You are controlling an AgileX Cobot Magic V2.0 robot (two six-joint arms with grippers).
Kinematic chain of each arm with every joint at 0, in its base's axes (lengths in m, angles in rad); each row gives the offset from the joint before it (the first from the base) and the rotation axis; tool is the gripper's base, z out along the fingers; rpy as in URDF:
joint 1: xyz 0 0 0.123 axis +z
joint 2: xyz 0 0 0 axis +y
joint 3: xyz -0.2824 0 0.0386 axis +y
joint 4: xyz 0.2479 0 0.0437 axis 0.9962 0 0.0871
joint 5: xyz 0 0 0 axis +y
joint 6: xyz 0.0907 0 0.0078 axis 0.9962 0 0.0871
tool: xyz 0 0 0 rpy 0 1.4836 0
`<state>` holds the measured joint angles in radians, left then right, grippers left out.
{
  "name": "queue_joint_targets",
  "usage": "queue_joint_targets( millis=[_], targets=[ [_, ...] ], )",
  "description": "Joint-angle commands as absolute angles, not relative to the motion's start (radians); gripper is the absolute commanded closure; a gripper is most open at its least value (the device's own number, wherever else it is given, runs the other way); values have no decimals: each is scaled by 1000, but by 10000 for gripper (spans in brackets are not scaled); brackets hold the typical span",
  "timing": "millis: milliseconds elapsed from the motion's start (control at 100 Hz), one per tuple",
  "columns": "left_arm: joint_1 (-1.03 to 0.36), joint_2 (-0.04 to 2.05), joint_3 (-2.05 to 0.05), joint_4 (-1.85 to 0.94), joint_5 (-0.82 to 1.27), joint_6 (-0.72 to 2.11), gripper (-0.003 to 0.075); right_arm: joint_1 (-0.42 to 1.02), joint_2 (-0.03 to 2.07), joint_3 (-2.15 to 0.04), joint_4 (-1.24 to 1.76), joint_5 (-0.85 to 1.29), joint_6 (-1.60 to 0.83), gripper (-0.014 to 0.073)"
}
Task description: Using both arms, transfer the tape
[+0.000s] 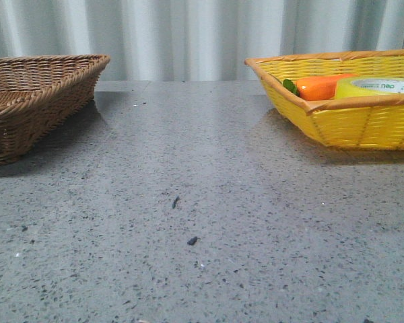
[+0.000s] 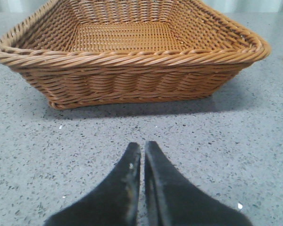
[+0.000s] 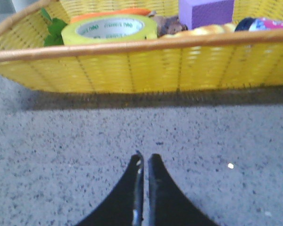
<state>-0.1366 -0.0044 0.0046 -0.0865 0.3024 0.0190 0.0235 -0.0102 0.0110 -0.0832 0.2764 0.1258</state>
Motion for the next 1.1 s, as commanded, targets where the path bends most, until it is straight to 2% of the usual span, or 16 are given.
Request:
queue_joint_targets(
  millis=[0,560,930,1030,1090],
  targets=[
    [-134,-16,12,-89,224,11,741,18,-23,33,-104,160,118,656],
    [-134,-16,12,-89,224,11,741,18,-23,33,-104,156,118,656],
    [-134,-16,12,-102,218,11,741,18,-23,33,-21,17,119,656],
    [-134,-16,12,-166,171,11,741,18,-23,33,76,-38,119,656],
    [-134,-16,12,-307,149,11,741,18,-23,33,83,-40,119,656]
  ],
)
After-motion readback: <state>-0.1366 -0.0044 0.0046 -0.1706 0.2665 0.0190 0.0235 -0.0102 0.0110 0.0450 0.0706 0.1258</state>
